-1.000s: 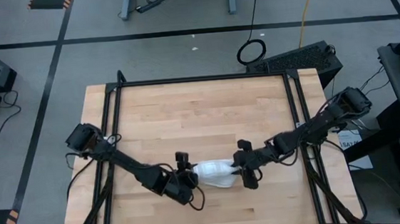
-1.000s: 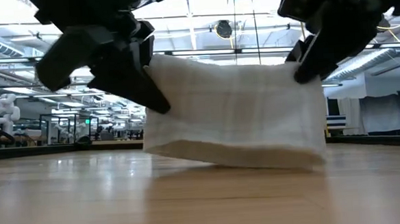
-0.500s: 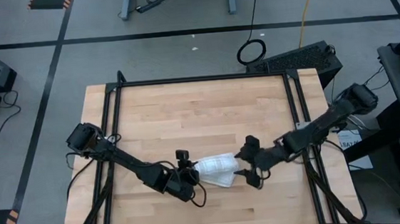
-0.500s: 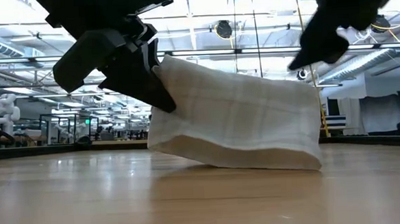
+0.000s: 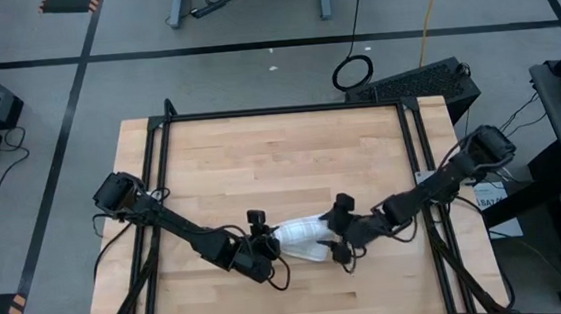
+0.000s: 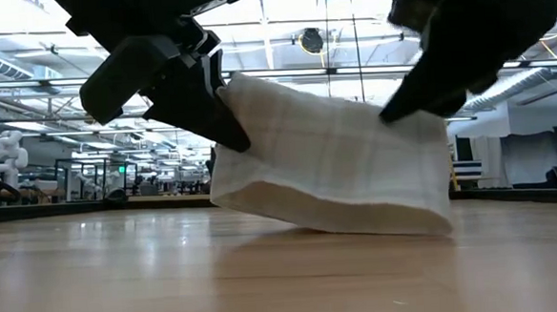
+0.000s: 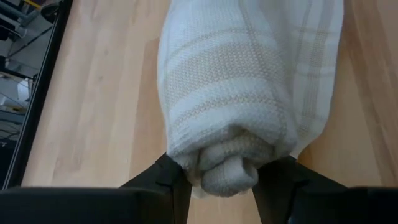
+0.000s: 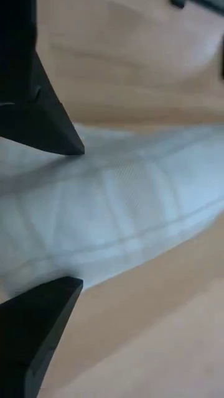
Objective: Roll towel
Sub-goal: Roll the towel
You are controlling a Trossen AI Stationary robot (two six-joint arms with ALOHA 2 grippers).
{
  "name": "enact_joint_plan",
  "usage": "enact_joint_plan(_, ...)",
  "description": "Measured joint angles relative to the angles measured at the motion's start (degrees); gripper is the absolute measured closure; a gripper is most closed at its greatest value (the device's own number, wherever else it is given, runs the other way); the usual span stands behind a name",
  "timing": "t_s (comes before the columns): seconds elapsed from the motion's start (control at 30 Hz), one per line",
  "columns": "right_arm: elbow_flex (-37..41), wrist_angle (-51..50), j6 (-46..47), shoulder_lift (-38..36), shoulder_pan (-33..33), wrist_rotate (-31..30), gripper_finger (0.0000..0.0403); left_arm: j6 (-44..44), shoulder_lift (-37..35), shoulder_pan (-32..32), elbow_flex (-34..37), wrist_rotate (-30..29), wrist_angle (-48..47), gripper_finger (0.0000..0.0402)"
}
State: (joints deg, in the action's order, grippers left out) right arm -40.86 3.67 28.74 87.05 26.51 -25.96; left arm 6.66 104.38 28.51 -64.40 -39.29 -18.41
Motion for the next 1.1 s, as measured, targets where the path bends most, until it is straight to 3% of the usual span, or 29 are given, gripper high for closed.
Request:
enact_joint_plan(0.17,0.0,-4.4,3.1,-0.6,-2.2,7.8,0.0073,-0.1,0.0,0.0,0.0,0.2,0.1,0.0265)
enact_joint_plan(0.4,-1.8,-14.9,7.7,-9.8,-3.5,5.3,0.0073,0.5,-1.2,0.0,0.0,-0.1,0.4,0.0265)
enact_joint_plan(0.63,-1.0,-28.3,23.0,-22.9,-1.8,4.9,0.0089,0.4,-4.1,-1.5,0.0,-5.2,1.1,0.0265)
enact_joint_plan(0.8,5.7,-19.5,31.9,-24.6,3.0,4.0,0.0092,0.4,-5.6,-4.7,-0.1,-6.3,3.2,0.0265)
enact_joint_plan(0.93,10.8,-6.5,36.6,-21.8,4.7,-3.3,0.01,0.4,-6.4,-6.9,-0.1,-6.3,6.9,0.0265)
enact_joint_plan(1.1,11.5,-5.2,36.8,-15.9,2.5,-9.8,0.012,0.5,-6.7,-8.3,-0.1,-2.6,13.9,0.0265)
